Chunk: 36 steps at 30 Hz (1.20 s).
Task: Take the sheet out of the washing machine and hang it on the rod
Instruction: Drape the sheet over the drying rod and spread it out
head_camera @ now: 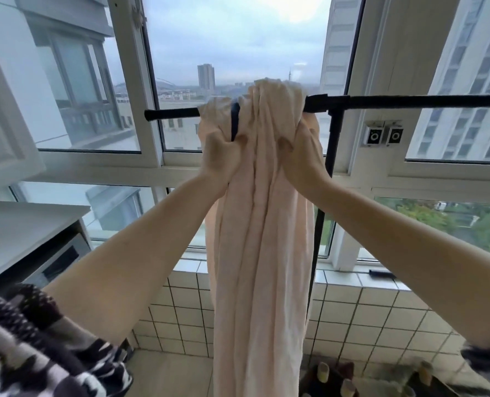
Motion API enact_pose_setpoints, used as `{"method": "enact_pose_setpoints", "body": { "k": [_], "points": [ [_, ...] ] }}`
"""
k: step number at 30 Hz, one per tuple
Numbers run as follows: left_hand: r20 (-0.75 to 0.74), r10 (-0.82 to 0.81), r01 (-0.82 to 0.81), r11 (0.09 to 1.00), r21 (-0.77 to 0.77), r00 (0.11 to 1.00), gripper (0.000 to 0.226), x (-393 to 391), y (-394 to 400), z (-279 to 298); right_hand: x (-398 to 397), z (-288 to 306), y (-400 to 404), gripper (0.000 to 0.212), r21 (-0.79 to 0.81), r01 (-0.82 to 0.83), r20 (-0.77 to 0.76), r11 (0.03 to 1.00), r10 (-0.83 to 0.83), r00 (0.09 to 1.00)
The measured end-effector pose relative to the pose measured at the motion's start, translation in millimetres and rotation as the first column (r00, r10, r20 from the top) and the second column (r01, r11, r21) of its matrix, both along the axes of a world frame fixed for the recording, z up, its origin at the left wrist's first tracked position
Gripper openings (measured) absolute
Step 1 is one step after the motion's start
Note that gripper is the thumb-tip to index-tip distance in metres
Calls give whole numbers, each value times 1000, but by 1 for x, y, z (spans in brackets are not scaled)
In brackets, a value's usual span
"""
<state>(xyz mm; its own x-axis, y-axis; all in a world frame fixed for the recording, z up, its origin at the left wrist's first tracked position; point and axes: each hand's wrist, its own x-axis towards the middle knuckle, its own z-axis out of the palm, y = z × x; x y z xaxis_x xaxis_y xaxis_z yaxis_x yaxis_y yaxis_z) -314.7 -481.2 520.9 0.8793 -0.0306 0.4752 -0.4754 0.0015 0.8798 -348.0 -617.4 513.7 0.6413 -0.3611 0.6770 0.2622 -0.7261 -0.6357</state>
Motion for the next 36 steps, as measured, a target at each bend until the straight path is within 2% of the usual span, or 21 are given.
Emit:
{"method": "enact_pose_setpoints", "body": {
  "k": [2, 4, 5, 7, 9, 11, 14, 16, 19, 23, 26, 29, 32, 36],
  "points": [
    [84, 20, -20, 1000, -5, 996, 21, 2, -1, 17, -2, 14, 0, 23, -53, 18, 63, 998, -14, 998],
    [145, -1, -6, 999, 45, 989, 17, 3, -2, 39, -9, 36, 0, 22, -68, -6, 78, 998, 12, 997],
    [162, -3, -5, 999, 45, 987, 23, 6, -2, 49, -12, 47, -1, 20, -56, -34, 90, 998, 39, 995],
    [162, 17, -24, 999, 38, 987, 28, 10, 0, 67, -16, 66, -7, 9, -52, -62, 109, 997, 67, 992],
    [124, 65, -73, 996, 58, 990, 25, 15, 5, 76, -15, 78, -16, 2, -68, -39, 50, 997, 43, 998],
    [64, 128, -134, 984, 114, 990, 27, 25, 12, 71, -12, 75, -26, 12, -99, 22, -83, 995, -30, 996],
    [-54, 149, -139, 979, 148, 987, 22, 38, 24, 48, -9, 61, -35, 41, -69, 23, -259, 997, -40, 965],
    [-76, 147, -137, 983, 126, 986, 22, 43, 28, 40, -8, 61, -37, 46, -12, 6, -270, 1000, -9, 963],
    [-5, 261, -255, 947, 197, 965, 19, 41, 27, 40, -9, 68, -30, 44, 19, -16, -237, 1000, 20, 971],
    [104, 331, -347, 905, 246, 938, 41, 32, 19, 41, -1, 68, -11, 72, 48, -59, -254, 997, 70, 965],
    [114, 308, -328, 905, 270, 944, 47, 28, 14, 37, 10, 55, 4, 85, -22, 6, -231, 1000, -11, 973],
    [125, 277, -302, 906, 297, 953, 48, 30, 13, 36, 16, 47, 10, 72, -151, 112, -183, 982, -139, 973],
    [139, 274, -303, 914, 272, 952, 43, 33, 17, 43, 19, 53, -1, 47, -225, 114, -95, 968, -138, 986],
    [172, 334, -368, 898, 241, 927, 33, 32, 27, 47, 14, 66, -17, 40, -336, 154, -46, 929, -179, 983]
  ]
}}
